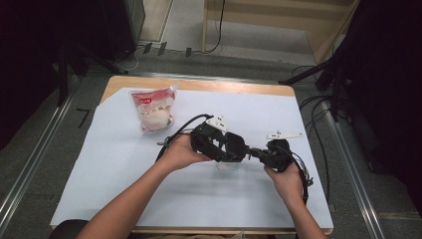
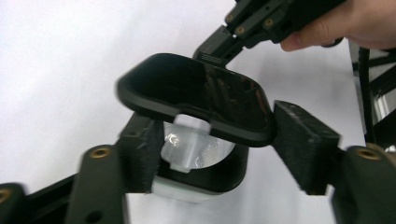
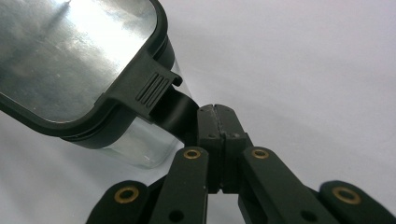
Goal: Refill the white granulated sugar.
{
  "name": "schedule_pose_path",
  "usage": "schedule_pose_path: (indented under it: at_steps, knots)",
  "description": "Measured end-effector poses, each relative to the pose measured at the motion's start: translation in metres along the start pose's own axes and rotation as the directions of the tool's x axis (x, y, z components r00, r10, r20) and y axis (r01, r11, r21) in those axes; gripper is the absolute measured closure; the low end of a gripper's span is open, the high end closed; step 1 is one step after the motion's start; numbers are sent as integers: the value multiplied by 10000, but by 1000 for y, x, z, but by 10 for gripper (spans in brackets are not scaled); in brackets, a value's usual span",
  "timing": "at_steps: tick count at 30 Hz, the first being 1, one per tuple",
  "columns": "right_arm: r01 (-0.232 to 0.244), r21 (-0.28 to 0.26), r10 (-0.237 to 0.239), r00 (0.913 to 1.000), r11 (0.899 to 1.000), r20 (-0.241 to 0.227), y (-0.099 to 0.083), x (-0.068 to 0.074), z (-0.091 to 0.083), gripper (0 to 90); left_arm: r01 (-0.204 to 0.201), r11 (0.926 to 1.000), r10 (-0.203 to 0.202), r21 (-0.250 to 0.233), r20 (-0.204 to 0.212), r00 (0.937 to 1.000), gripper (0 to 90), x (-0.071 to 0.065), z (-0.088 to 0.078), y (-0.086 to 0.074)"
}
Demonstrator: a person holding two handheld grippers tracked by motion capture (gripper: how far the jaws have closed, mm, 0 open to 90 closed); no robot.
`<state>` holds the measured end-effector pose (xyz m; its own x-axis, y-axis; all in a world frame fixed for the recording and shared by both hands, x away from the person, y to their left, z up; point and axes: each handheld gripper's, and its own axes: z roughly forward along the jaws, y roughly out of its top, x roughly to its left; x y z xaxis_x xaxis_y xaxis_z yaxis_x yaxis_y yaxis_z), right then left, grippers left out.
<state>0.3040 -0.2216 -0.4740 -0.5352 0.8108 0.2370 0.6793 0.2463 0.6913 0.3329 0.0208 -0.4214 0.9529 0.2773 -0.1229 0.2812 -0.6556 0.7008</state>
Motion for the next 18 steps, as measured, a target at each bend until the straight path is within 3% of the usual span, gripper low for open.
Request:
schedule_pose_path:
  at_steps: [11,18]
  knots:
    - [9,10,-9,10000,10000,-3,0,0,0,900,-123,9995,120,297,104,9999,467,-7,0,29]
    - [6,-93,-5,10000,10000,37,0,0,0,900,2,9987,-17,505,290,9996,501,-10,7,44]
